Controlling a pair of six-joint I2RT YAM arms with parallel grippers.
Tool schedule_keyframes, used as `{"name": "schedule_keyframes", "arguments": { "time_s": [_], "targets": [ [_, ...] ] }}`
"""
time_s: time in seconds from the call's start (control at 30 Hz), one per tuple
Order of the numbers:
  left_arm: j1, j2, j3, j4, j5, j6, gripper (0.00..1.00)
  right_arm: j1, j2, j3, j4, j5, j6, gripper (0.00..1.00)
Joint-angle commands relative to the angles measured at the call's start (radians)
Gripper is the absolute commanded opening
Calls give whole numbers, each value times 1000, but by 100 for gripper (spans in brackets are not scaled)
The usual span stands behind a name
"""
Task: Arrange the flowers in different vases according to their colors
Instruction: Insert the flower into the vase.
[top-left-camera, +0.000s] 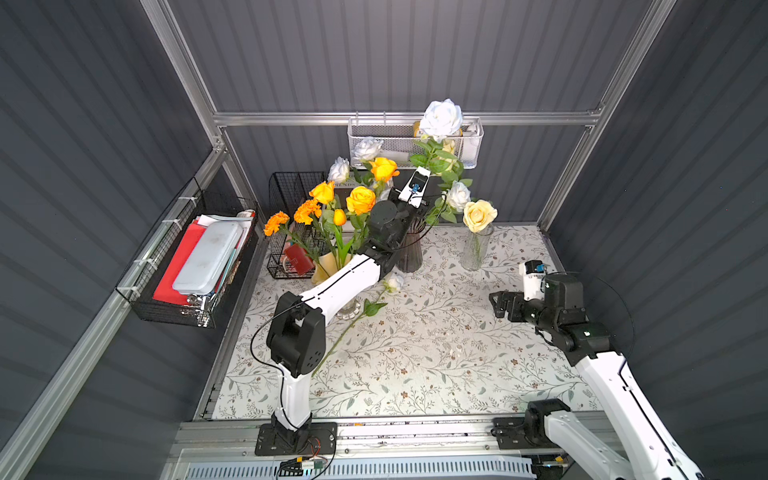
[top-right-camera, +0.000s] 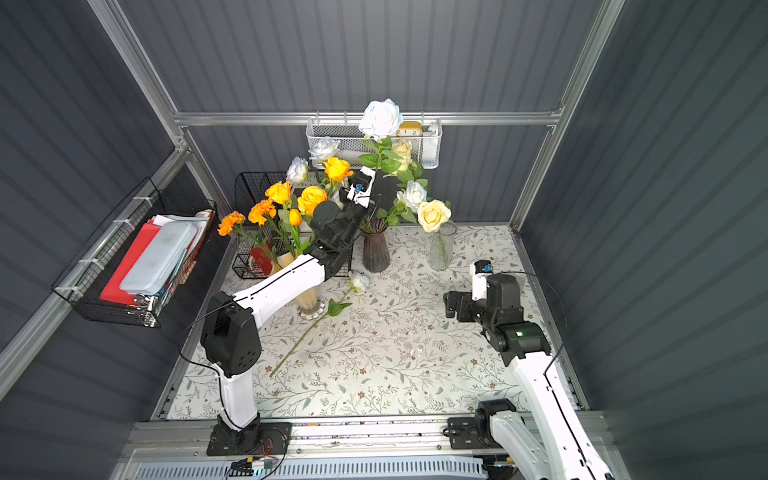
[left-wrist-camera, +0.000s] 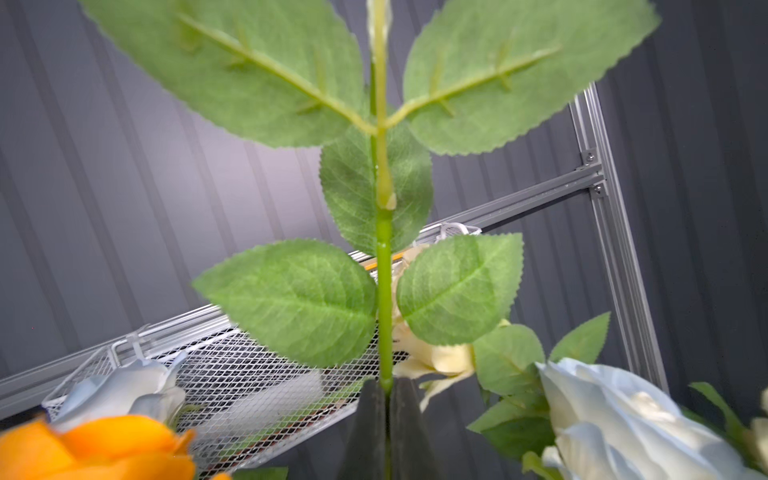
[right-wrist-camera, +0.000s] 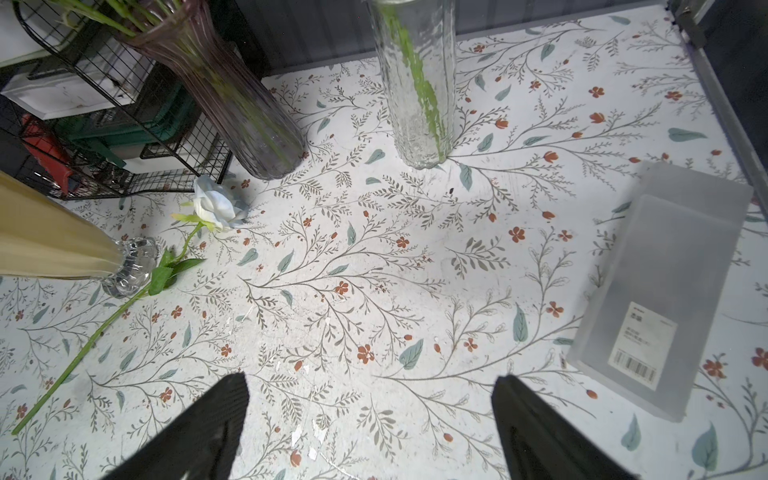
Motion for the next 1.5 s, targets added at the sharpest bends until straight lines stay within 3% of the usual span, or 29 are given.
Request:
{"name": "schedule_keyframes", "arguments": {
  "time_s": [0.0, 0.23, 0.3, 0.37, 0.43, 0.53, 0.6, 0.67, 0.7, 0.83, 1.1, 1.23, 1.47],
  "targets": [
    [21, 36, 62, 124, 50, -1, 0, -3, -14, -15, 20, -33, -14, 97],
    [30, 53, 27, 108, 103, -77, 0, -2, -13, -12, 33, -51, -23, 96],
    [28, 46, 11, 77, 123, -111, 29, -3, -15, -10, 33, -61, -25, 97],
    [28, 36, -3, 51, 121, -146, 37, -2, -23, -10, 33, -66, -26, 97],
    [26, 20, -24, 28, 117, -166, 52, -3, -37, -13, 38, -66, -24, 97],
    [10, -9, -64, 9, 75, -167, 62, -3, -52, -13, 40, -66, -24, 98],
    [-5, -43, -83, -23, 32, -170, 75, -2, -58, -17, 40, -66, -22, 98],
    [-30, -83, -80, -89, -1, -174, 95, -1, -58, -17, 39, -66, -21, 98],
    [-44, -104, -75, -130, -34, -179, 99, -1, -58, -17, 43, -85, -19, 98],
    [-82, -176, -65, -347, -98, -264, 99, -3, -62, -20, 53, -105, -10, 98],
    [-84, -389, -274, -589, -245, -445, 99, -1, -80, -21, 57, -137, -3, 99],
    [-91, -520, -400, -745, -246, -503, 99, -2, -82, -26, 60, -150, 3, 99],
    [-100, -652, -488, -1147, -188, -675, 99, -1, -81, -27, 58, -162, 3, 99]
  ]
}}
